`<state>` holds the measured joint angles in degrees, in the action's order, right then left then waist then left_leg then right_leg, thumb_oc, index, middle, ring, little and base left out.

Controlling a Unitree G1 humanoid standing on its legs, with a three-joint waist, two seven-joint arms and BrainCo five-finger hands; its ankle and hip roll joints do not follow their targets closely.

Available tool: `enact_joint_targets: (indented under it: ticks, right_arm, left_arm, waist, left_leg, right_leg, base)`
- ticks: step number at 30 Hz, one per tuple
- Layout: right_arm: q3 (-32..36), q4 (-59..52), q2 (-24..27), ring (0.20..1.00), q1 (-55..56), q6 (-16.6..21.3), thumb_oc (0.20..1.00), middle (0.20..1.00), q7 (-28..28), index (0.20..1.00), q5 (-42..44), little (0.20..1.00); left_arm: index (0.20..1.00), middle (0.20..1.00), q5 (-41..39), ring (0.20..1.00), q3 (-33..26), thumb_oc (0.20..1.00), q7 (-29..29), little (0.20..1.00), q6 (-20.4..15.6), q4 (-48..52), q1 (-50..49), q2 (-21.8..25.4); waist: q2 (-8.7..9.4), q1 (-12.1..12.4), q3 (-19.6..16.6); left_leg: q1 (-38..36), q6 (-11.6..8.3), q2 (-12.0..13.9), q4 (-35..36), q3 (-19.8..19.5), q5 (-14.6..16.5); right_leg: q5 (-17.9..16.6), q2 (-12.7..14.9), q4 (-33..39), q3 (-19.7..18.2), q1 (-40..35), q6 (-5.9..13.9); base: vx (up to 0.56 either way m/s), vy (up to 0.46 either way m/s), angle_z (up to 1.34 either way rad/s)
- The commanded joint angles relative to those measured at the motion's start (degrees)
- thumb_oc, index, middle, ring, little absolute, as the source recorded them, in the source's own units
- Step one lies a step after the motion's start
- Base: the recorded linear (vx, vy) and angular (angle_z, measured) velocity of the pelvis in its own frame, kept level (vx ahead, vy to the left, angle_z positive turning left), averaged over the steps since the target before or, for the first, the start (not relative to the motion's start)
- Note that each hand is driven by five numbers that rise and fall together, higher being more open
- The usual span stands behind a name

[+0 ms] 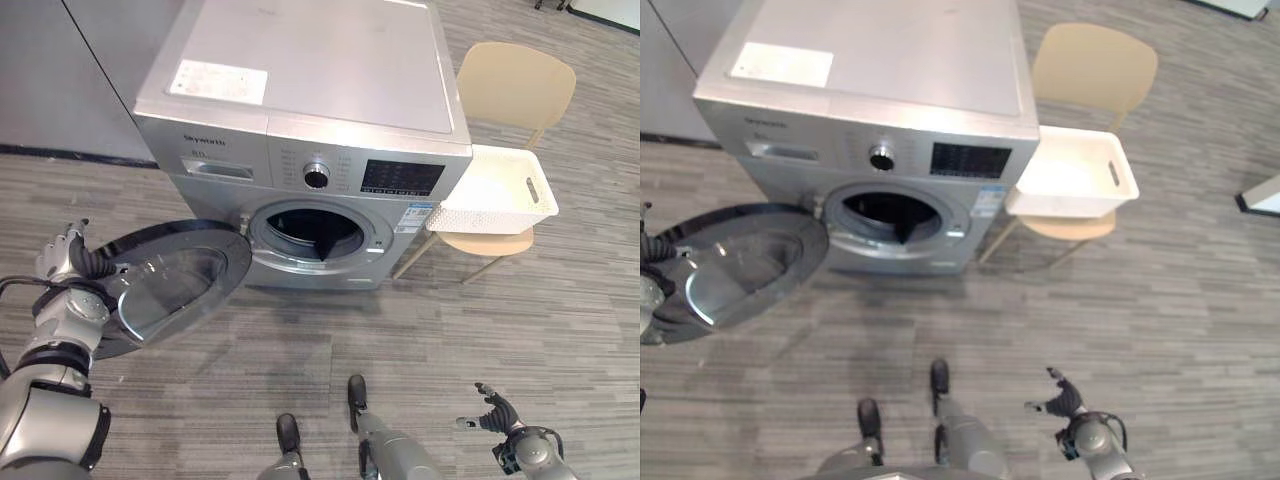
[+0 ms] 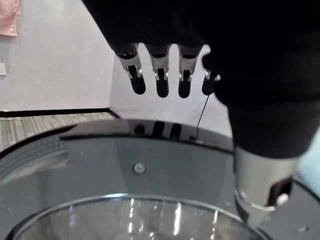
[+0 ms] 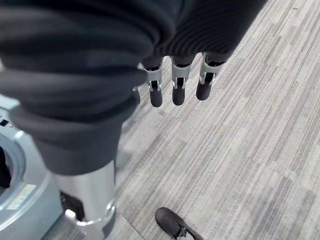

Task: Grab the laundry basket,head to the washer,open it,put in the laundry and shut it.

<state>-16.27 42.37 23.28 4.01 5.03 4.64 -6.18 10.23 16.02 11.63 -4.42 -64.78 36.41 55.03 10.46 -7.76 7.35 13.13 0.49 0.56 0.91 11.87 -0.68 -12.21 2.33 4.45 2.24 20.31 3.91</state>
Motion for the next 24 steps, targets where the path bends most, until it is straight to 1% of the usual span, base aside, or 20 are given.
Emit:
enact_joint_targets:
  ticks: [1,3,5,6,8,10,11,12,13,14,15,16,17,19,20,23,24]
  right_arm:
    - [0.59,-1.48,2.26,1.000,-2.62,1.31,1.000,1.000,-0.22,1.000,0.70,1.000]
    - [0.29,-1.59,2.30,1.000,-2.98,1.26,1.000,1.000,-0.37,1.000,0.47,1.000]
    - [0.10,-1.19,2.13,1.000,-3.62,1.05,1.000,1.000,-0.35,1.000,0.23,1.000]
    - [0.08,-1.19,2.15,1.000,-3.62,1.05,1.000,1.000,-0.35,1.000,0.23,1.000]
    - [0.13,-0.73,1.97,1.000,-3.77,0.88,1.000,1.000,-0.15,1.000,-0.07,1.000]
    - [0.59,-0.89,1.26,1.000,-3.31,0.26,1.000,1.000,0.33,1.000,-1.23,1.000]
    - [0.56,-0.90,1.26,1.000,-3.33,0.26,1.000,1.000,0.33,1.000,-1.23,1.000]
    - [1.00,-1.40,1.16,1.000,-2.93,0.13,1.000,1.000,0.46,1.000,-1.63,1.000]
    - [1.75,-1.97,0.99,1.000,-2.61,-0.33,1.000,1.000,0.71,1.000,-2.26,1.000]
    - [1.73,-1.98,0.98,1.000,-2.62,-0.34,1.000,1.000,0.70,1.000,-2.26,1.000]
    - [2.37,-2.80,0.96,1.000,-2.16,-0.41,1.000,1.000,0.70,1.000,-2.80,1.000]
    - [3.13,-3.72,1.07,1.000,-1.91,-0.62,1.000,1.000,0.56,1.000,-3.61,1.000]
    - [3.13,-3.72,1.06,1.000,-1.91,-0.62,1.000,1.000,0.56,1.000,-3.61,1.000]
    - [4.51,-5.10,1.20,1.000,-1.18,-0.91,1.000,1.000,0.33,1.000,-4.03,1.000]
    - [5.18,-6.06,1.50,1.000,-0.31,-0.84,1.000,1.000,0.24,1.000,-5.04,1.000]
    - [5.47,-6.45,1.92,1.000,-0.05,-0.72,1.000,1.000,0.30,1.000,-5.84,1.000]
    - [5.20,-6.04,1.94,1.000,-0.30,-0.77,1.000,1.000,0.70,1.000,-6.20,1.000]
  left_arm:
    - [1.000,1.000,1.42,1.000,0.12,1.000,-0.06,1.000,-0.04,-0.93,2.13,2.19]
    - [1.000,1.000,1.04,1.000,-0.12,1.000,-0.83,1.000,-0.20,-1.15,1.53,1.58]
    - [1.000,1.000,0.20,1.000,-1.26,1.000,-1.58,1.000,-0.31,-0.58,-1.15,-0.51]
    - [1.000,1.000,0.21,1.000,-1.31,1.000,-1.58,1.000,-0.30,-0.55,-1.20,-0.52]
    - [1.000,1.000,-0.54,1.000,-2.64,1.000,-1.80,1.000,-0.49,0.61,-4.35,-3.08]
    - [1.000,1.000,-6.02,1.000,-6.94,1.000,-1.53,1.000,-1.45,6.73,-12.62,-10.81]
    - [1.000,1.000,-6.01,1.000,-7.00,1.000,-1.53,1.000,-1.42,6.79,-12.69,-10.78]
    - [1.000,1.000,-7.85,1.000,-7.96,1.000,-1.63,1.000,-1.94,10.24,-15.44,-13.30]
    - [1.000,1.000,-10.35,1.000,-8.71,1.000,-1.83,1.000,-2.28,15.78,-19.86,-17.05]
    - [1.000,1.000,-10.35,1.000,-8.75,1.000,-1.83,1.000,-2.26,15.83,-19.90,-17.03]
    - [1.000,1.000,-11.95,1.000,-8.98,1.000,-2.88,1.000,-2.70,20.10,-23.24,-19.67]
    - [1.000,1.000,-15.55,1.000,-8.75,1.000,-5.06,1.000,-3.42,26.19,-27.68,-22.94]
    - [1.000,1.000,-15.55,1.000,-8.75,1.000,-5.06,1.000,-3.41,26.20,-27.69,-22.94]
    - [1.000,1.000,-20.00,1.000,-7.82,1.000,-7.85,1.000,-4.03,33.47,-31.66,-25.75]
    - [1.000,1.000,-22.31,1.000,-6.06,1.000,-10.43,1.000,-4.48,39.45,-34.90,-27.23]
    - [1.000,1.000,-23.86,1.000,-3.65,1.000,-12.66,1.000,-4.47,43.54,-36.30,-28.46]
    - [1.000,1.000,-24.69,1.000,-0.80,1.000,-13.86,1.000,-4.01,45.24,-35.26,-30.06]
  waist:
    - [-2.18,0.92,2.39]
    - [-1.98,1.11,2.76]
    - [-2.05,1.62,3.17]
    - [-2.06,1.60,3.17]
    - [-2.17,2.06,3.40]
    - [-2.62,3.14,3.53]
    - [-2.58,3.03,3.38]
    - [-2.97,3.43,3.47]
    - [-3.57,3.83,3.32]
    - [-3.52,3.74,3.18]
    - [-3.90,4.12,3.23]
    - [-4.51,4.28,3.01]
    - [-4.50,4.27,2.97]
    - [-5.30,4.42,2.82]
    - [-6.08,4.19,2.79]
    - [-6.97,3.77,2.54]
    - [-7.71,3.15,2.50]
  left_leg:
    - [2.51,0.07,1.04,-2.85,-3.50,2.75]
    - [3.03,0.04,0.95,-2.99,-3.65,2.72]
    - [2.63,0.05,0.74,-3.06,-3.80,2.98]
    - [2.62,0.05,0.74,-3.06,-3.80,2.98]
    - [2.22,0.12,0.51,-3.34,-3.87,3.38]
    - [0.51,0.26,0.10,-3.72,-4.01,4.32]
    - [0.70,0.26,0.03,-3.64,-4.03,4.11]
    - [-0.28,0.30,-0.15,-3.68,-3.99,4.52]
    - [-1.40,0.36,-0.40,-3.49,-4.11,4.65]
    - [-1.22,0.36,-0.47,-3.41,-4.13,4.44]
    - [-2.15,0.38,-0.57,-3.25,-4.14,4.69]
    - [-3.08,0.41,-0.84,-2.66,-4.24,4.43]
    - [-3.04,0.41,-0.84,-2.65,-4.25,4.41]
    - [-4.06,0.44,-1.02,-2.09,-4.22,4.33]
    - [-5.05,0.55,-1.21,-1.71,-4.16,4.30]
    - [-5.87,0.55,-1.23,-0.94,-3.81,4.12]
    - [-6.14,0.49,-1.13,-0.23,-3.42,3.79]
  right_leg:
    - [6.19,1.07,-3.99,0.14,-4.31,6.33]
    - [6.23,1.11,-3.86,0.29,-4.20,6.22]
    - [6.52,1.23,-3.83,0.56,-4.49,6.04]
    - [6.52,1.23,-3.83,0.56,-4.51,6.04]
    - [6.83,1.34,-3.92,0.75,-4.88,5.88]
    - [7.92,1.36,-4.20,1.08,-6.23,5.35]
    - [7.82,1.43,-4.17,1.11,-6.05,5.35]
    - [8.30,1.35,-4.24,1.21,-6.76,5.14]
    - [8.88,1.39,-4.26,1.43,-7.73,4.80]
    - [8.78,1.45,-4.22,1.46,-7.55,4.79]
    - [9.25,1.46,-4.31,1.57,-8.24,4.63]
    - [9.60,1.54,-4.36,1.62,-8.76,4.39]
    - [9.60,1.54,-4.36,1.63,-8.72,4.39]
    - [10.17,1.63,-4.51,1.74,-9.37,4.09]
    - [10.59,1.62,-4.57,1.64,-10.03,3.87]
    - [10.86,1.61,-4.52,1.36,-10.41,3.71]
    - [11.09,1.53,-4.64,0.93,-10.28,3.57]
  base:
    - [-0.03,-0.003,0.05]
    - [-0.01,0.006,0.05]
    - [0.01,0.014,0.06]
    - [0.00,0.000,0.00]
    - [0.00,0.003,-0.02]
    - [0.04,-0.012,-0.07]
    - [0.06,-0.011,-0.06]
    - [0.06,-0.018,-0.06]
    - [0.06,-0.018,0.00]
    - [0.06,-0.030,0.07]
    - [0.06,-0.032,0.09]
    - [0.06,-0.031,0.04]
    - [0.05,-0.038,0.01]
    - [0.05,-0.043,0.15]
    - [0.06,-0.060,0.15]
    - [0.03,-0.039,0.09]
    - [0.01,-0.040,0.00]
